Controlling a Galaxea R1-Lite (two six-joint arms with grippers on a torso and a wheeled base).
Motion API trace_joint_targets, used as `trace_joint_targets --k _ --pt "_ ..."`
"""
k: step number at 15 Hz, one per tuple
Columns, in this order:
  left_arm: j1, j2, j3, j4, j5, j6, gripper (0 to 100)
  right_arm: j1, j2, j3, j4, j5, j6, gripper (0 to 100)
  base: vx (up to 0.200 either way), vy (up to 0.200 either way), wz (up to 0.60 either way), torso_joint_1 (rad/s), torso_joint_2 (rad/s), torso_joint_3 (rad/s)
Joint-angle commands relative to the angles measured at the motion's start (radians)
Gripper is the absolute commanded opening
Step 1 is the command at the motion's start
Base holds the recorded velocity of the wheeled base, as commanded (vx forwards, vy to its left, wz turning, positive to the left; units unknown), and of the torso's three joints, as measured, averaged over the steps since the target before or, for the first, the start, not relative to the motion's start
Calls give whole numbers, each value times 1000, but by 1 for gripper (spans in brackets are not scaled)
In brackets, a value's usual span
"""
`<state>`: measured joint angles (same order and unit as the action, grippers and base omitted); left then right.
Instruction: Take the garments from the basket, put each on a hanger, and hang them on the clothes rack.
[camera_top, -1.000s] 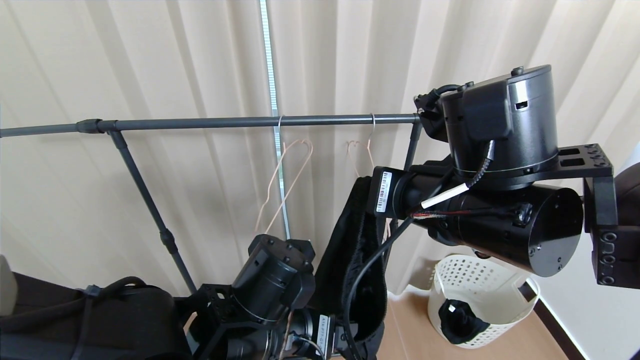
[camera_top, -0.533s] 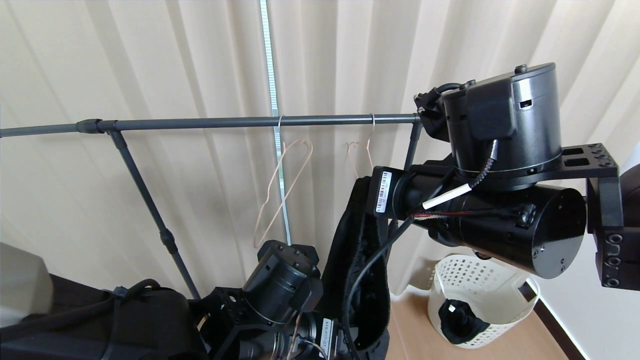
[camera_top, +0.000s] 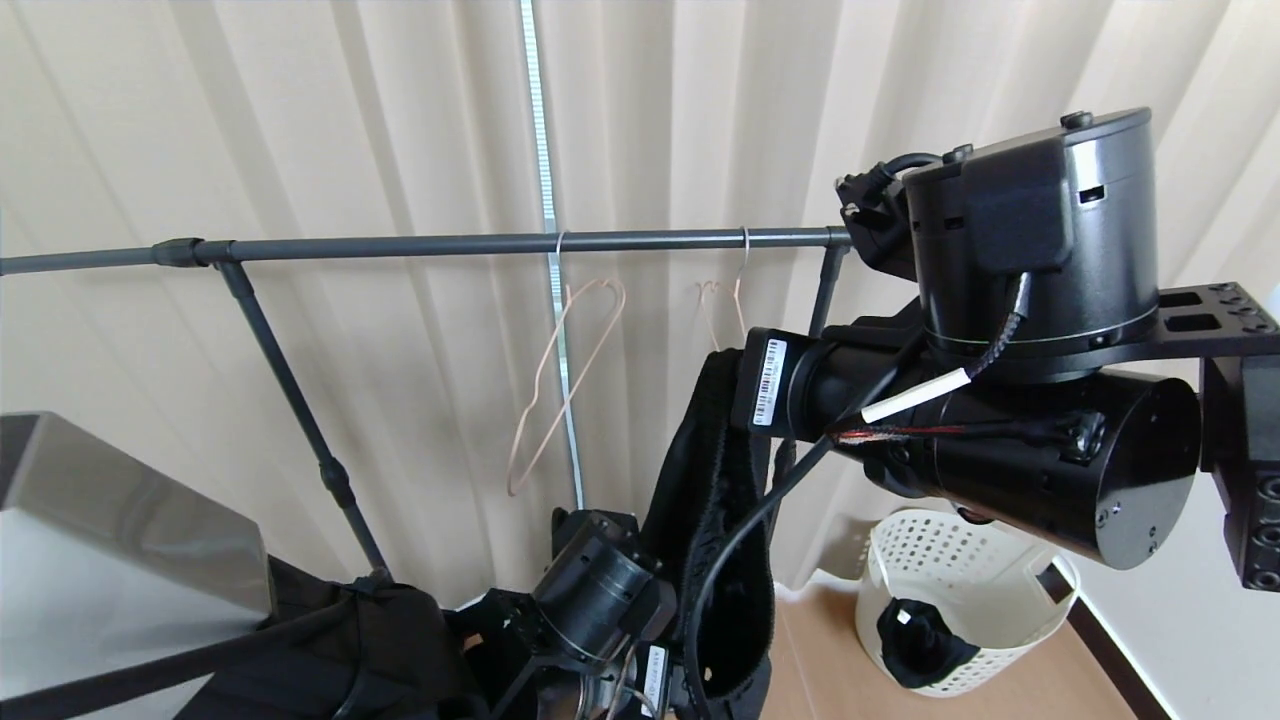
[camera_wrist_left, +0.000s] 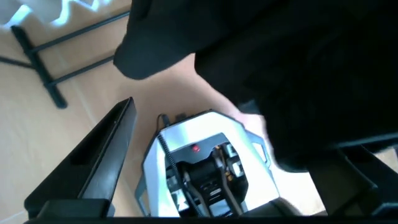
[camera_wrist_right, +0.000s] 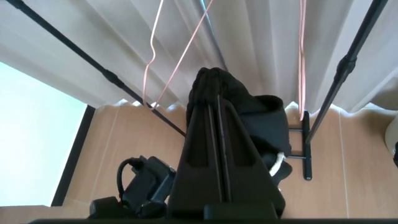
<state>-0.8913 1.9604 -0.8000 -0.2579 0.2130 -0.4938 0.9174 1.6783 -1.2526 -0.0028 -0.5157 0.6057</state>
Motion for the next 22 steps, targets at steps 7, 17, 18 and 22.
trace_joint_targets --k 7,17,18,22 --pt "28 -189 96 9 83 8 0 -131 -12 -2 1 0 -11 0 0 0 0 0 0 0" --pt "181 -259 -263 617 220 86 0 -181 -97 220 3 10 -317 0 0 0 0 0 0 0" --pt "192 -247 -306 683 250 84 0 -181 -114 268 3 11 -376 0 0 0 0 0 0 0" --pt "229 -247 -377 890 263 86 0 -183 -114 329 4 10 -455 0 0 0 0 0 0 0"
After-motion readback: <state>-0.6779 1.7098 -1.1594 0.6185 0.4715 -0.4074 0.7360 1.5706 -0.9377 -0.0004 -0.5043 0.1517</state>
